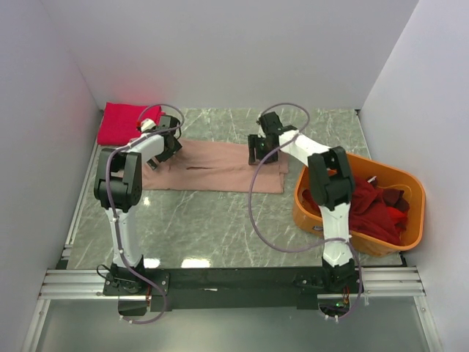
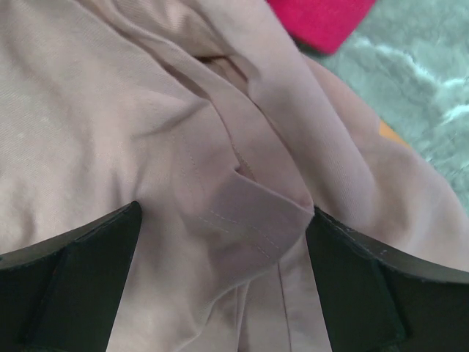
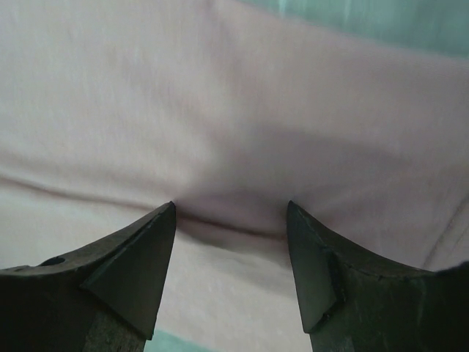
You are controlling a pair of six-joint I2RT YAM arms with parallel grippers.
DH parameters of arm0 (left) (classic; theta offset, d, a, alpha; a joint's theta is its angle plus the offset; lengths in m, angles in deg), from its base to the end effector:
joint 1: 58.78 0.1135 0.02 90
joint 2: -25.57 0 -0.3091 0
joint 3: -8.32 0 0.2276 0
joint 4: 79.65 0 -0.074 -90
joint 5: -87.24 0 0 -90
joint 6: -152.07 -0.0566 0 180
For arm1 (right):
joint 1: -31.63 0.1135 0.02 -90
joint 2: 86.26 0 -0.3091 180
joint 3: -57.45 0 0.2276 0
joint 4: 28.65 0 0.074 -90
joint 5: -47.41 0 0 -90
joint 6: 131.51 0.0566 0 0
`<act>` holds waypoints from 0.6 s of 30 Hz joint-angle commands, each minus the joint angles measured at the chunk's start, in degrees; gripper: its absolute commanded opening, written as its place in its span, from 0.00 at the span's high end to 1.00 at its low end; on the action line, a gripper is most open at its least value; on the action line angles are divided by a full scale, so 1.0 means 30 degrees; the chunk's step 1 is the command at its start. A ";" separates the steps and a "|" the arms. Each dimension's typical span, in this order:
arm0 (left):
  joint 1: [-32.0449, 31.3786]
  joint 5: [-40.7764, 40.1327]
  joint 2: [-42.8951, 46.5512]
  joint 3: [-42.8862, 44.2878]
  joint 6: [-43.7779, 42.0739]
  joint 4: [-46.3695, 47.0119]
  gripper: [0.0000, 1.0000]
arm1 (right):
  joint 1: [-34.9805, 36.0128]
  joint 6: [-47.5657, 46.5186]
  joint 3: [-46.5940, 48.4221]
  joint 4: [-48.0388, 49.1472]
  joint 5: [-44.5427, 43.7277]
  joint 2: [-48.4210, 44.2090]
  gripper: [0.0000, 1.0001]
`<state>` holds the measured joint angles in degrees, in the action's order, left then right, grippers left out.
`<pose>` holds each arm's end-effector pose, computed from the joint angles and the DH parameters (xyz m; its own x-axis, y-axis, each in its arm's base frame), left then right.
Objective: Fold and stack the t-shirts
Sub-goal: Fold the tshirt
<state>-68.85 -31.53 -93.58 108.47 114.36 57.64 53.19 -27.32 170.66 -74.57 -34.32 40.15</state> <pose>0.4423 -0.0509 0.2005 -0.4739 -0.6202 -0.6252 -0.7295 0.6741 -0.1157 0.4544 0.1883 0.1987 -0.8798 -0.0868 -0.4673 -0.2235 0.9433 0.2455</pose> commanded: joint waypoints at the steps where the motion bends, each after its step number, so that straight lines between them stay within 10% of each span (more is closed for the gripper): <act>1: -0.0657 0.0509 0.0751 -0.0803 0.0351 -0.0323 0.01 | 0.0604 0.1008 -0.4129 -0.0631 -0.0264 -0.2374 0.31; 18: -0.6253 0.2237 -0.0299 0.0004 -0.0964 -0.0264 0.01 | 0.8775 0.4816 -1.8373 0.1569 0.0728 -1.3745 0.31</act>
<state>-85.81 -31.42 -90.96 104.12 112.00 57.23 76.47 -16.61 118.86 -68.91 -34.06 0.76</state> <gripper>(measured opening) 0.994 0.690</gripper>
